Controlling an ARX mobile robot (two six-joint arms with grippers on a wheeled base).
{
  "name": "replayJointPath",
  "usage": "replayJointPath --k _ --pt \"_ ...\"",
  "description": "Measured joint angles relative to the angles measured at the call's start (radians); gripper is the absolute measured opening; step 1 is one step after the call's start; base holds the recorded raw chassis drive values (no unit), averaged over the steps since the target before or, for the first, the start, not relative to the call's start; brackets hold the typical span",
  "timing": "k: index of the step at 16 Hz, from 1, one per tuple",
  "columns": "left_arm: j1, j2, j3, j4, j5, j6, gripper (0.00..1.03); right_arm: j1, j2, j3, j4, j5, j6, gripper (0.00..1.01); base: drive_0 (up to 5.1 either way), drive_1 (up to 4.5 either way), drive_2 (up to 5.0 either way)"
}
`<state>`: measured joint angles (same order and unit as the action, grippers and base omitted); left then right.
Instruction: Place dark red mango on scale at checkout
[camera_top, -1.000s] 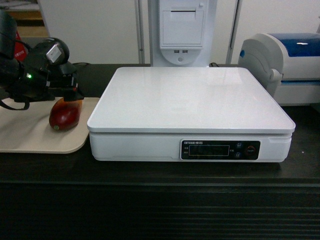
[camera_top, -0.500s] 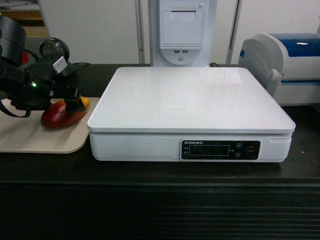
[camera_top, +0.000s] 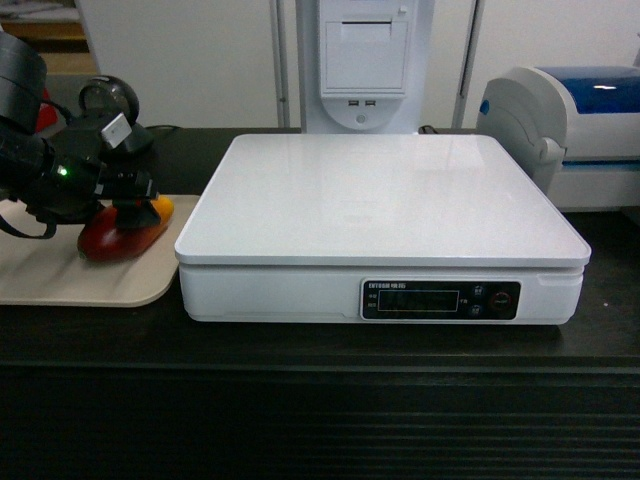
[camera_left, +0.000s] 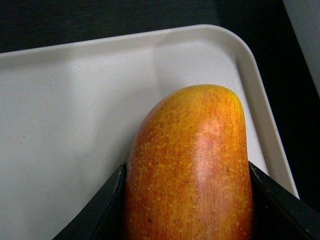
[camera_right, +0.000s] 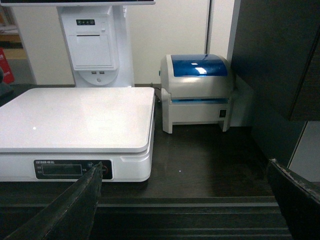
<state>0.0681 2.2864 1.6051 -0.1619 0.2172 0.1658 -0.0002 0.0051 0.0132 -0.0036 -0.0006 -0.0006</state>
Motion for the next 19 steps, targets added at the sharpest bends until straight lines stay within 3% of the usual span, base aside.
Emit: replayJointPath --k 3,6,7,9,14,16,19 --pt "-0.007 -0.091 -0.042 0.034 0.008 -0.018 0.61 0.000 0.000 0.000 0.000 0.000 0.000 0.98 0.0 0.00 0.0" --pt "-0.060 -0.232 -0.060 0.078 0.051 -0.097 0.61 0.000 0.000 0.000 0.000 0.000 0.000 0.98 0.0 0.00 0.0" --pt "-0.113 -0.283 -0.062 0.097 0.074 -0.144 0.61 0.000 0.000 0.000 0.000 0.000 0.000 0.98 0.0 0.00 0.0" --pt "-0.213 -0.337 -0.073 0.115 0.076 -0.190 0.61 0.000 0.000 0.000 0.000 0.000 0.000 0.98 0.0 0.00 0.0" --pt "-0.449 -0.317 -0.079 0.097 0.029 -0.220 0.61 0.000 0.000 0.000 0.000 0.000 0.000 0.98 0.0 0.00 0.0" --pt "-0.504 -0.266 -0.068 0.082 0.013 -0.229 0.61 0.000 0.000 0.000 0.000 0.000 0.000 0.98 0.0 0.00 0.0" --pt "-0.546 -0.163 0.002 0.068 -0.026 -0.295 0.61 0.000 0.000 0.000 0.000 0.000 0.000 0.98 0.0 0.00 0.0"
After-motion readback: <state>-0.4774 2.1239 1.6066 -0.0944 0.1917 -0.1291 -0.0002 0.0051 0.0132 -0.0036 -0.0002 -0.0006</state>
